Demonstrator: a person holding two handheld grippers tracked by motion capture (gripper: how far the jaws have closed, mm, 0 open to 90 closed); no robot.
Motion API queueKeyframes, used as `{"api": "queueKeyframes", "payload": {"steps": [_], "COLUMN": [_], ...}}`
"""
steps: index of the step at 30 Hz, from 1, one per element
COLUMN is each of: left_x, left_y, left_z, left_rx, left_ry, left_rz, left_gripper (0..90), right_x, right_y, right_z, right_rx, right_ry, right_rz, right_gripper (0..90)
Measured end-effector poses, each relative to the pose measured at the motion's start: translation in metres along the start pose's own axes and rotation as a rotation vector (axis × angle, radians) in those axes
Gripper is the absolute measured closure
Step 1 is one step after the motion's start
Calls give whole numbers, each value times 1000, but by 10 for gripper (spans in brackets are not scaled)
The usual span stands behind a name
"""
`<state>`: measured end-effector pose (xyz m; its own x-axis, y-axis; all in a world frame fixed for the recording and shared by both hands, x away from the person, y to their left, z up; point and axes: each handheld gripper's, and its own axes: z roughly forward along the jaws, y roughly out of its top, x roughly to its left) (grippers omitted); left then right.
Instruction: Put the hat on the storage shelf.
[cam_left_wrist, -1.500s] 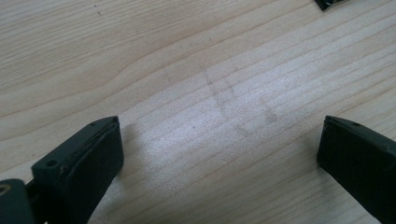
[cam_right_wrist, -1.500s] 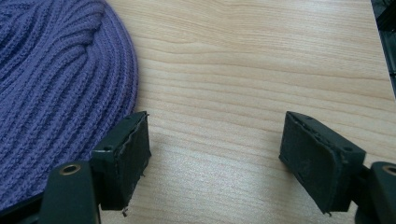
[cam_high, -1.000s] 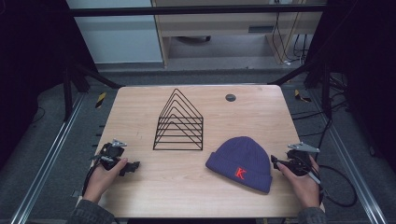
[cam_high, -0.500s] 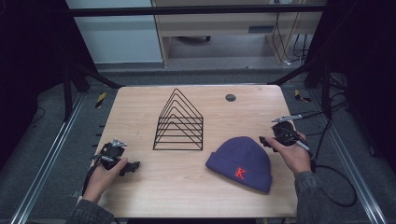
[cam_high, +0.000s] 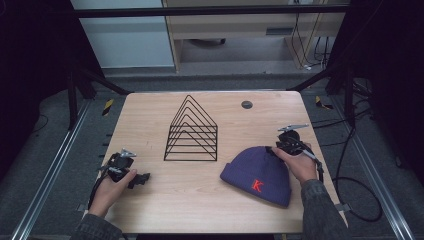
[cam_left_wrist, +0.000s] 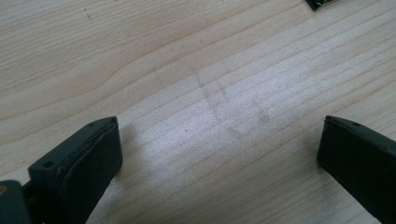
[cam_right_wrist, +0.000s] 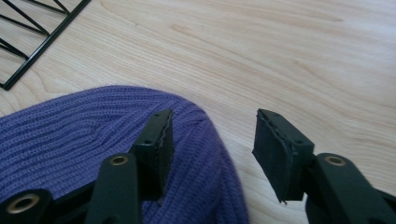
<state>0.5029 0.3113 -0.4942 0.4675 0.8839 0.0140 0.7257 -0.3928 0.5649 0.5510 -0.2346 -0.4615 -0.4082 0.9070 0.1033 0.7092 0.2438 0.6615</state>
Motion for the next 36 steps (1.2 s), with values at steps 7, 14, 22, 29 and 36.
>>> {"api": "queueKeyframes", "payload": {"steps": [7,14,22,29,36], "left_x": [0,0,0,-2,2], "left_y": [0,0,1,0,1], "left_z": [0,0,0,1,-4], "left_rx": [-1,-1,1,-10,-21], "left_ry": [0,0,0,3,9], "left_rz": [2,2,5,2,-11], "left_gripper": [0,0,0,0,51], "right_x": [8,12,13,17,30], "right_y": [0,-2,-4,-5,-6], "right_z": [15,29,28,14,-20], "right_rx": [14,70,73,26,-83], "right_ry": [4,2,33,60,68], "right_rz": [30,22,8,-15,-65], "right_gripper": [379,441,664,769,772]}}
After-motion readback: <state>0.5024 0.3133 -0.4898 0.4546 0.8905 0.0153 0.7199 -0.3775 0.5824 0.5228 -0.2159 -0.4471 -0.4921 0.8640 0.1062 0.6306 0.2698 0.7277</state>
